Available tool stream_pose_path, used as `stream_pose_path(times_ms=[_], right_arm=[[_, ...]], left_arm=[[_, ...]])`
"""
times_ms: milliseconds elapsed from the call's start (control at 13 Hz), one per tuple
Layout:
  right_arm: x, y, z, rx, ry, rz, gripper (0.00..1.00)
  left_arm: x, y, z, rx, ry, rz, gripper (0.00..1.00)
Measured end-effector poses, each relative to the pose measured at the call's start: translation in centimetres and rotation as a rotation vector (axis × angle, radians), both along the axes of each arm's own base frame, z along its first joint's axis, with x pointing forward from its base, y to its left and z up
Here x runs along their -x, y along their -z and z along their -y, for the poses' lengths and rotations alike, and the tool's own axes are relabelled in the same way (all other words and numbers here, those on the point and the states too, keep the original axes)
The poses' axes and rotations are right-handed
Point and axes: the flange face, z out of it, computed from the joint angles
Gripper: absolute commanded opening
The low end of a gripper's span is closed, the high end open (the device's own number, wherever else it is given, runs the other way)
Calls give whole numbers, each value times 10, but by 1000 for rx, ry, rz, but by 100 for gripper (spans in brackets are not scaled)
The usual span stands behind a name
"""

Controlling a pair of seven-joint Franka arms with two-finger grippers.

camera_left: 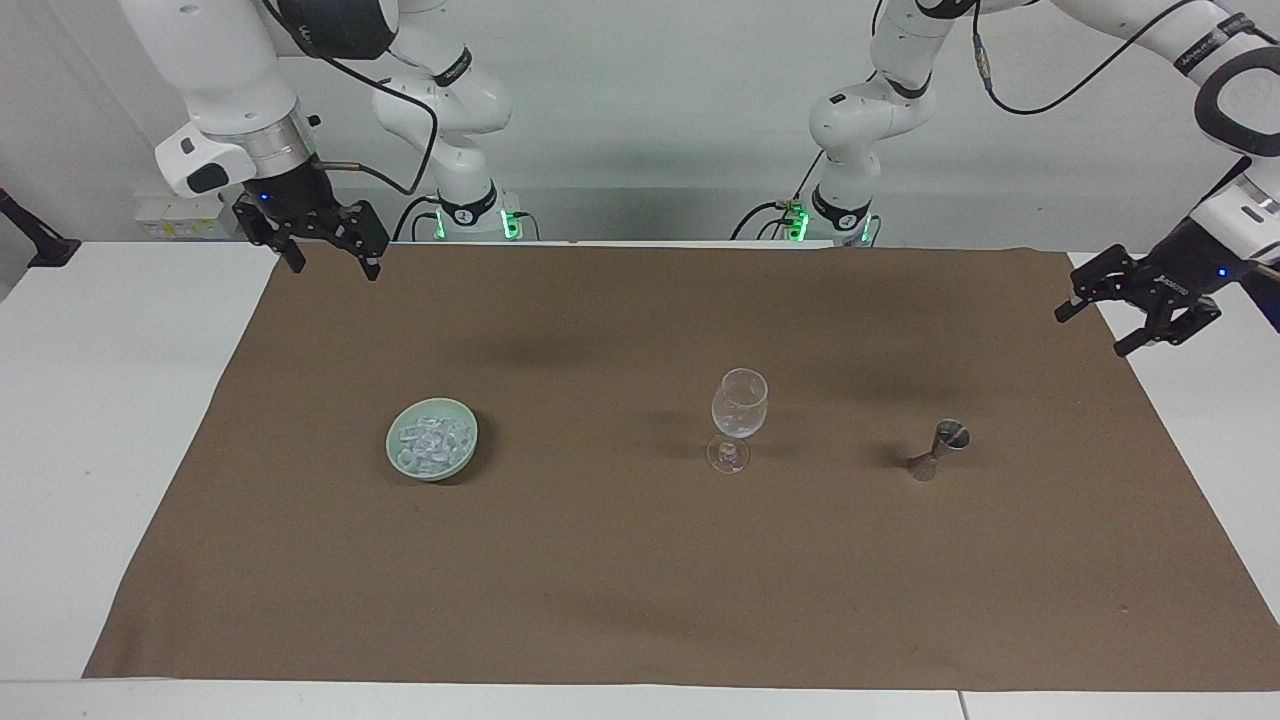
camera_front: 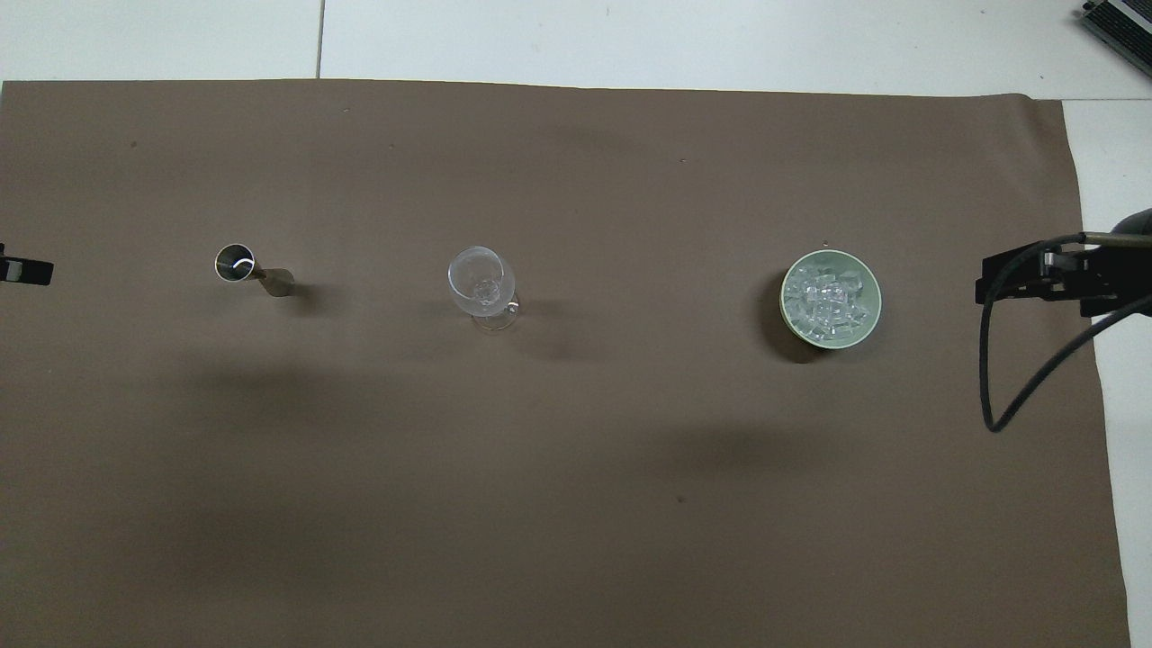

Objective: Pour wine and add ice with both arms
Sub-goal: 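Move the left gripper toward the small dark bottle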

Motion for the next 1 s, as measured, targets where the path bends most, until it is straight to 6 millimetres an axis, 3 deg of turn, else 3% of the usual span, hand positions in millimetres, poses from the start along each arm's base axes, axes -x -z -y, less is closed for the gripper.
stream_pose_path(times_ms=[154, 462, 692, 846, 1000], right_arm=[[0, 0, 0, 0, 0, 0, 100], [0, 0, 0, 0, 0, 0, 100], [0, 0, 0, 0, 0, 0, 100], [0, 0, 0, 0, 0, 0, 100], [0, 0, 0, 0, 0, 0, 100]], left_arm=[[-3, 23, -12, 93, 60, 15, 100], [-5, 45, -28, 155, 371, 223, 100], [-8, 63, -30, 232, 412, 257, 100], [-10, 92, -38, 324, 422, 291, 100], [-12, 131, -60, 407, 457, 390, 100]])
